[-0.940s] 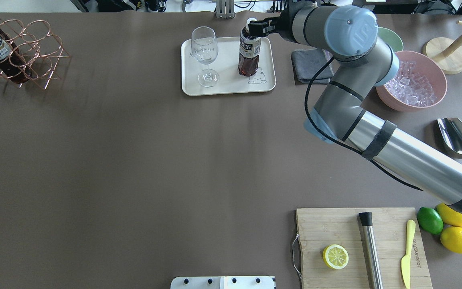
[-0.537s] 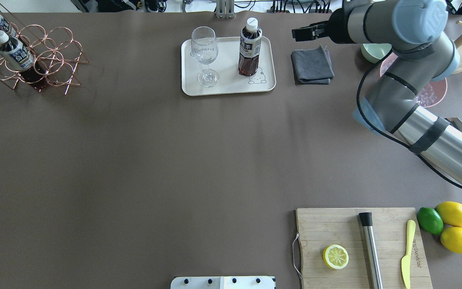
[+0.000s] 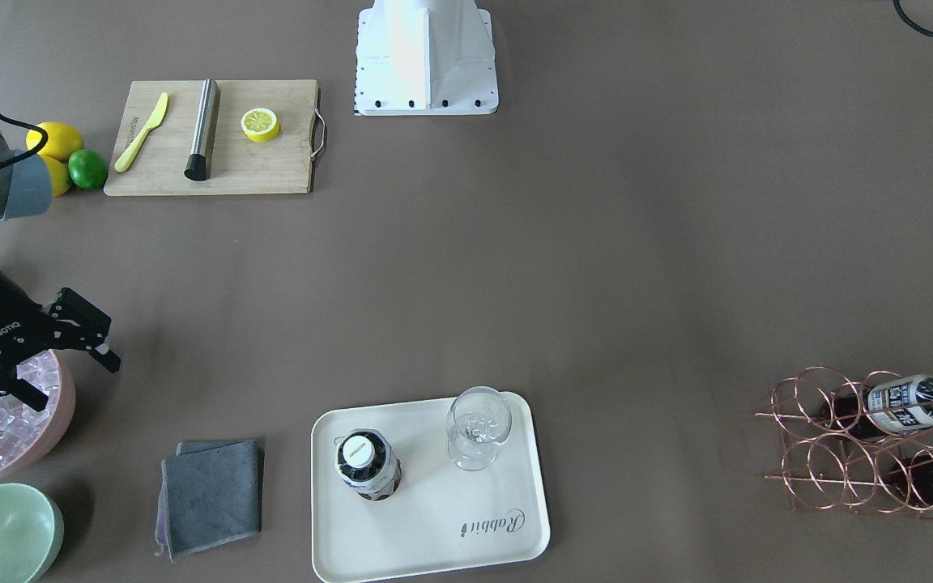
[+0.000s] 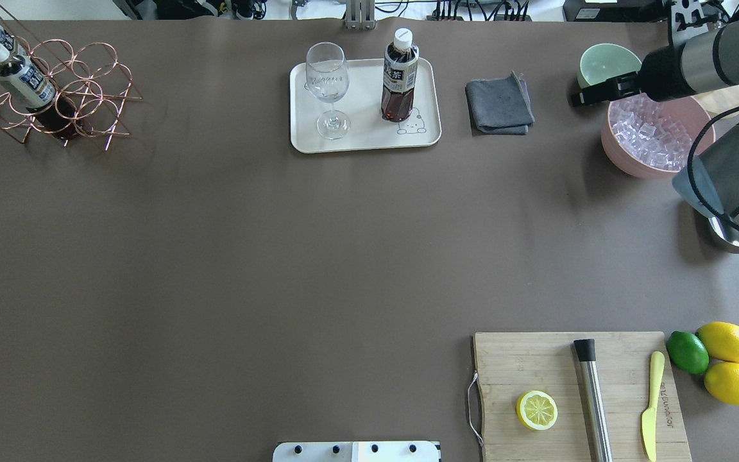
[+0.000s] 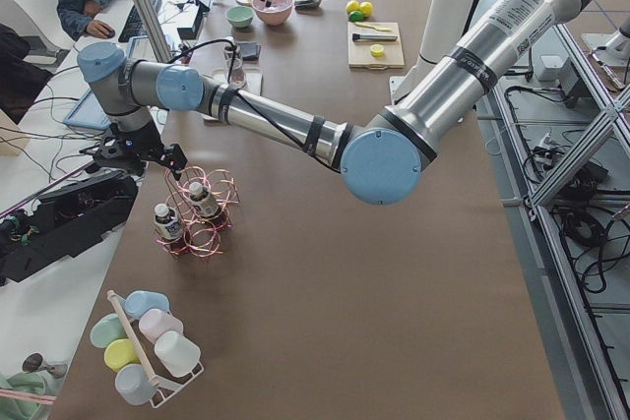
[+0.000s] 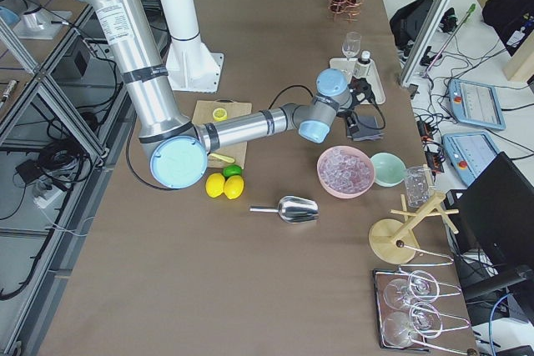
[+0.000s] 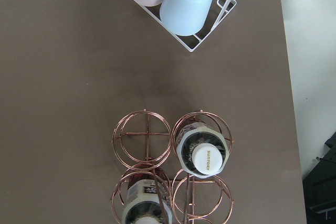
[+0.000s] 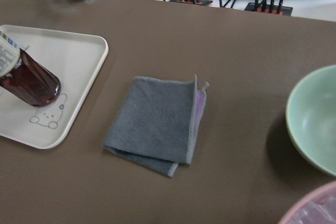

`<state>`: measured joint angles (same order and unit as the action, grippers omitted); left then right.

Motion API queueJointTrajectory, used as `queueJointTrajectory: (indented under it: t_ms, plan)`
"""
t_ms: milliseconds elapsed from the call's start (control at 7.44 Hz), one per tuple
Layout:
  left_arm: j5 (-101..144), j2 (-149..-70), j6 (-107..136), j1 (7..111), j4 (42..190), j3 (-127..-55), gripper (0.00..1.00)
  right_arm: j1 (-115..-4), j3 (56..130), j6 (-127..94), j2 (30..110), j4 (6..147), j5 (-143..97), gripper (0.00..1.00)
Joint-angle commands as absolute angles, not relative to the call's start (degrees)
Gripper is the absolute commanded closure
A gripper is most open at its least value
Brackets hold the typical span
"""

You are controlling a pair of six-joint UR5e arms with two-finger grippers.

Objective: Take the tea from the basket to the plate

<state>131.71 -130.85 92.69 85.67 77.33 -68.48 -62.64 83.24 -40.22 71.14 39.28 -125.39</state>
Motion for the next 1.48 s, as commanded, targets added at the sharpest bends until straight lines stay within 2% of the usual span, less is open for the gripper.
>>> queueJointTrajectory:
  t_ms: [0,269,537,940,1075,1343]
  plan:
    - [131.6,-122.7,92.6,86.0,69.2,-87.2,0.02,-68.4,83.0,-36.5,77.0,48.0,-132.8,0.0]
    - [132.2,-111.5,85.1,88.4,67.9,-102.4,0.02,-71.1,83.7,-31.9,77.9,62.3,-133.2,0.0]
    - [132.0,-106.6,72.4,89.0,62.9,-110.1,0.02,-72.8,83.8,-31.4,79.0,70.1,-133.2,0.01]
    - [131.8,-93.4,44.4,89.6,63.2,-111.4,0.02,-76.6,83.8,-24.8,80.9,78.9,-133.8,0.03]
    - [131.8,-91.4,37.5,90.2,63.5,-110.2,0.02,-78.9,84.3,-17.7,80.1,88.2,-135.0,0.02]
    - [131.7,-83.2,28.5,91.7,71.5,-108.4,0.02,-83.3,87.9,-9.2,81.0,94.8,-134.1,0.02]
